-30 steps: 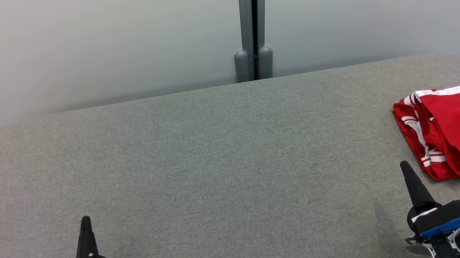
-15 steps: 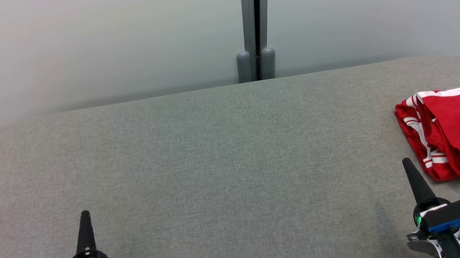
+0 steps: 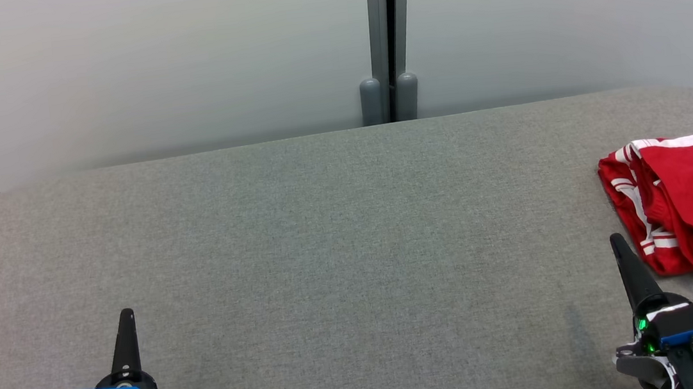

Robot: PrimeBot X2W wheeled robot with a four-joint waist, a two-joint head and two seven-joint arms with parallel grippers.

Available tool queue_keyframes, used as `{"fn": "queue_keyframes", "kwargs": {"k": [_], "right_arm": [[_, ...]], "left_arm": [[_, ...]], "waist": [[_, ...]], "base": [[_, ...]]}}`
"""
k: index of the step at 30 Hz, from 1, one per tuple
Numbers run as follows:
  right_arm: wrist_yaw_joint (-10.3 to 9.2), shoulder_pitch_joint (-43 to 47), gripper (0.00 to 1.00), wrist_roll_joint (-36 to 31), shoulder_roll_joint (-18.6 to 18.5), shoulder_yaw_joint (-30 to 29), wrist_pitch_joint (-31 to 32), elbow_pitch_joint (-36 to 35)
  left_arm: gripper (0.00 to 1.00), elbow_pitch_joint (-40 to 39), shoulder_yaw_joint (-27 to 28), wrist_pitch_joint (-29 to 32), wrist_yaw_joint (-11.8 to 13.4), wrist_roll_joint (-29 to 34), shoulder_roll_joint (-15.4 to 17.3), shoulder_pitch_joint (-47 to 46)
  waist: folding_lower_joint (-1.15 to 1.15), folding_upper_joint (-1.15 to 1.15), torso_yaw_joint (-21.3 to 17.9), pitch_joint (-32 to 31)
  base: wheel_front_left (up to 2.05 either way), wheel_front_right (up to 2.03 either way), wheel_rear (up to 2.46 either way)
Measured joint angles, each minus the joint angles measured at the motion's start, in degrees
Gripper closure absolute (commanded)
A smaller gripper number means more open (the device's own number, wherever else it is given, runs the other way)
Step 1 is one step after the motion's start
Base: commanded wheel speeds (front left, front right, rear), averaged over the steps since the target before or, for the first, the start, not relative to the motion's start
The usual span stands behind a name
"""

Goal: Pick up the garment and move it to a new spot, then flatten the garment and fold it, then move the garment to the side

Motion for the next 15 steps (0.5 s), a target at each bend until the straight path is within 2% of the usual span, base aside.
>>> {"fn": "queue_keyframes", "kwargs": {"k": [15], "right_arm": [[0.0,0.08,1.0,7.08,0.23,-0.58,1.2,-0.83]], "left_arm": [[1.0,-0.91,0.55,1.83,-0.01,-6.26,-0.2,-0.88]], "waist": [[0.0,0.0,0.35,-0.17]], "base": [[0.0,0.0,0.0]]}}
